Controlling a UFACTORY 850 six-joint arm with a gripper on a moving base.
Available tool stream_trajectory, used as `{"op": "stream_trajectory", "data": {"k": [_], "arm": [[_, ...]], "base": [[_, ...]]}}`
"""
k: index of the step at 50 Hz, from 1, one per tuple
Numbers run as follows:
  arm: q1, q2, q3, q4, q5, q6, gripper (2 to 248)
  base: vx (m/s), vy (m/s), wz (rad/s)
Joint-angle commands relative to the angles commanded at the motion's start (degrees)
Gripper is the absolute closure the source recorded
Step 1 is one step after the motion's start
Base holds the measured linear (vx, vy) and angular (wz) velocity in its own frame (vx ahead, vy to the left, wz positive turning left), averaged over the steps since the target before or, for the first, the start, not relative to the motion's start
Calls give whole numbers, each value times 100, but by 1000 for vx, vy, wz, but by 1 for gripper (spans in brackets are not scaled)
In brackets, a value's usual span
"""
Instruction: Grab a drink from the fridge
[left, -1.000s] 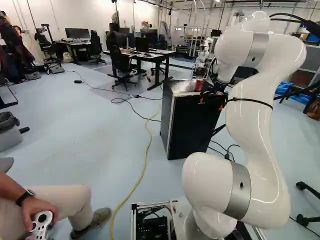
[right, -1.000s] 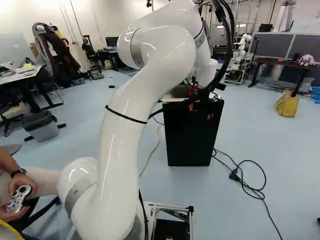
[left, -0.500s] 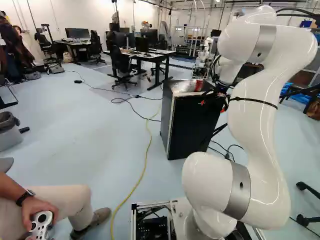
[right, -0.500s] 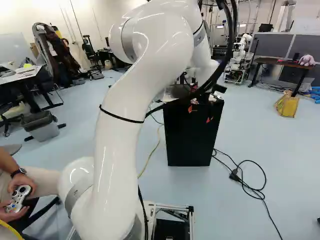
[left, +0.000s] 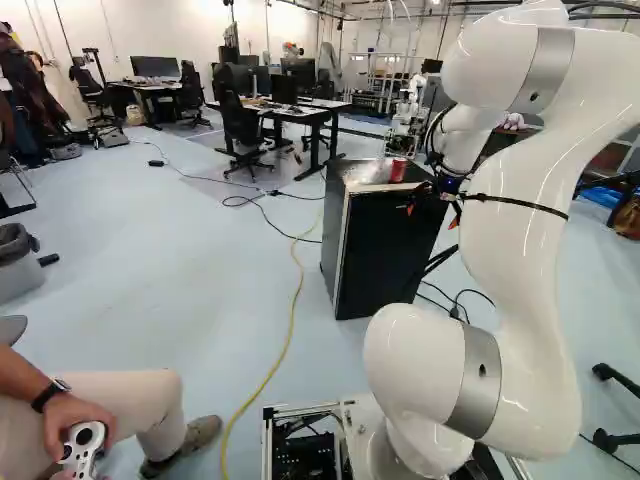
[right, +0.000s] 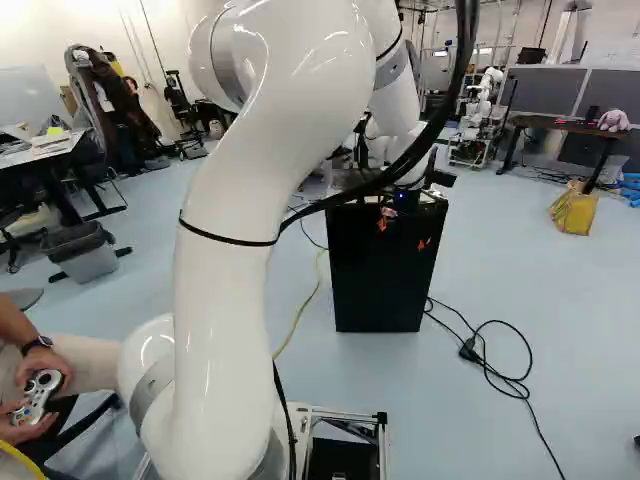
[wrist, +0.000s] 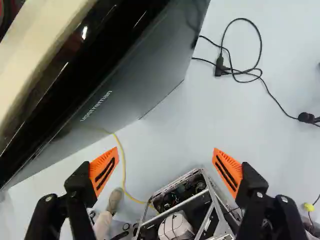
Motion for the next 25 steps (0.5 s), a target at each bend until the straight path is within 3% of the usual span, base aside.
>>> {"op": "stream_trajectory", "data": {"k": [25], "arm": [[-22, 614, 856, -686, 1128, 0, 3]], "base": [[0, 0, 0]]}}
